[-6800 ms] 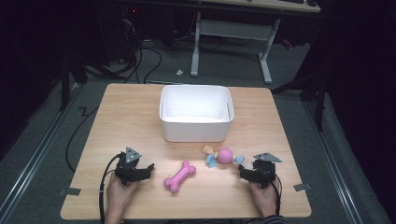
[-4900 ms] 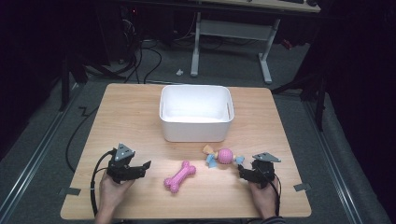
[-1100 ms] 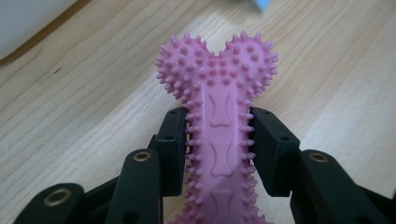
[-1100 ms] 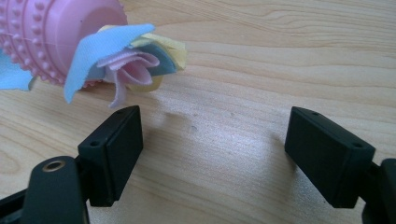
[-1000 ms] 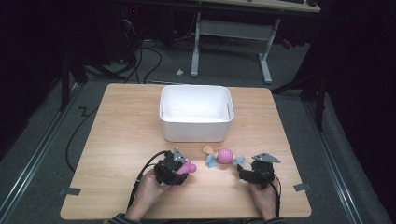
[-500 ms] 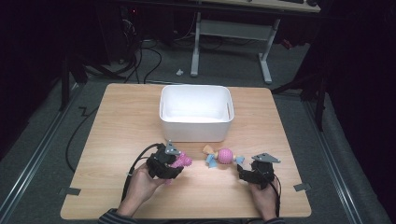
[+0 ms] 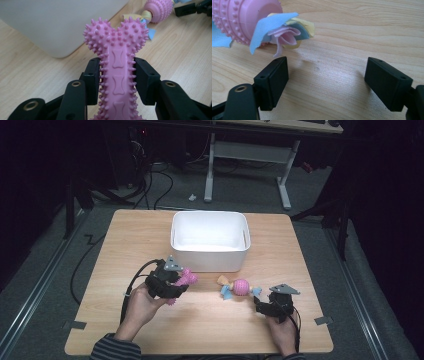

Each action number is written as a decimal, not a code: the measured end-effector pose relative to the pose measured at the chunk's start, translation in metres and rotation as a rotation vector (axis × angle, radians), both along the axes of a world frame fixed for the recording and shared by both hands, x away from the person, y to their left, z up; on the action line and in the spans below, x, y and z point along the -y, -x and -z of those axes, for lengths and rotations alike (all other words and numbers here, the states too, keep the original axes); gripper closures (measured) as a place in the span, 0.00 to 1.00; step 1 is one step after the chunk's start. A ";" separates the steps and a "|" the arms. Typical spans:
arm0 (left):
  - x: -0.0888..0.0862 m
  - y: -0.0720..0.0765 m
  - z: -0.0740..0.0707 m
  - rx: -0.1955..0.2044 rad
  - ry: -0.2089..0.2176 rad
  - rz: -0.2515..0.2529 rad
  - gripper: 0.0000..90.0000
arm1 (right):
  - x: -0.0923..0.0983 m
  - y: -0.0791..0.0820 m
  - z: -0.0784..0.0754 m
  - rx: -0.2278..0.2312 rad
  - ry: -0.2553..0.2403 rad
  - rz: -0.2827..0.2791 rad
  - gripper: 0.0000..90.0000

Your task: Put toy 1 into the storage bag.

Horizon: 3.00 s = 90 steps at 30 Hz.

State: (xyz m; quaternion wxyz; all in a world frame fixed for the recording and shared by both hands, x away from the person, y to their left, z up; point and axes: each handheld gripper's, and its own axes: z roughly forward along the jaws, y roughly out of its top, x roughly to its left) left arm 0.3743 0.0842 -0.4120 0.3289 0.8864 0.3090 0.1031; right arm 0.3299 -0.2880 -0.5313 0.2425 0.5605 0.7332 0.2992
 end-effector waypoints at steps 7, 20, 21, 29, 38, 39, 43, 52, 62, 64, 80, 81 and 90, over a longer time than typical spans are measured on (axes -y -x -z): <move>-0.001 -0.007 -0.018 0.016 -0.008 0.008 0.65 | 0.000 0.000 0.000 0.001 0.000 -0.002 0.22; -0.003 -0.023 -0.042 0.022 0.013 0.010 0.65 | 0.000 0.000 0.000 0.000 -0.001 -0.001 0.22; -0.003 -0.025 -0.045 0.022 0.013 0.013 0.65 | -0.001 0.000 0.000 0.000 -0.001 -0.001 0.22; -0.005 -0.036 -0.062 0.028 0.024 0.005 0.65 | 0.000 0.000 0.000 0.001 0.000 -0.003 0.22; 0.002 -0.047 -0.073 0.028 0.024 0.012 0.65 | -0.001 0.000 0.000 0.000 -0.001 -0.003 0.22; 0.002 -0.049 -0.074 0.023 0.021 0.016 0.65 | -0.001 0.000 0.000 0.000 -0.001 -0.003 0.22; 0.006 -0.057 -0.078 0.023 0.022 0.010 0.65 | -0.001 0.000 0.000 0.000 -0.001 -0.003 0.22; 0.015 -0.072 -0.089 0.024 0.028 0.008 0.65 | -0.001 0.000 0.000 0.000 -0.001 -0.006 0.22; 0.028 -0.094 -0.083 0.005 0.018 -0.024 0.66 | -0.001 0.000 0.000 0.000 0.000 -0.010 0.22; 0.032 -0.098 -0.081 0.003 0.016 -0.027 0.66 | -0.001 0.001 0.000 0.000 0.000 -0.010 0.22; 0.047 -0.122 -0.074 0.018 0.001 -0.053 0.66 | -0.001 0.000 0.000 0.000 -0.002 -0.013 0.22; 0.048 -0.123 -0.074 0.016 -0.001 -0.053 0.66 | -0.001 0.000 0.000 0.001 -0.001 -0.013 0.22; 0.052 -0.135 -0.065 0.011 -0.007 -0.070 0.66 | -0.001 0.001 0.000 -0.001 -0.002 -0.012 0.22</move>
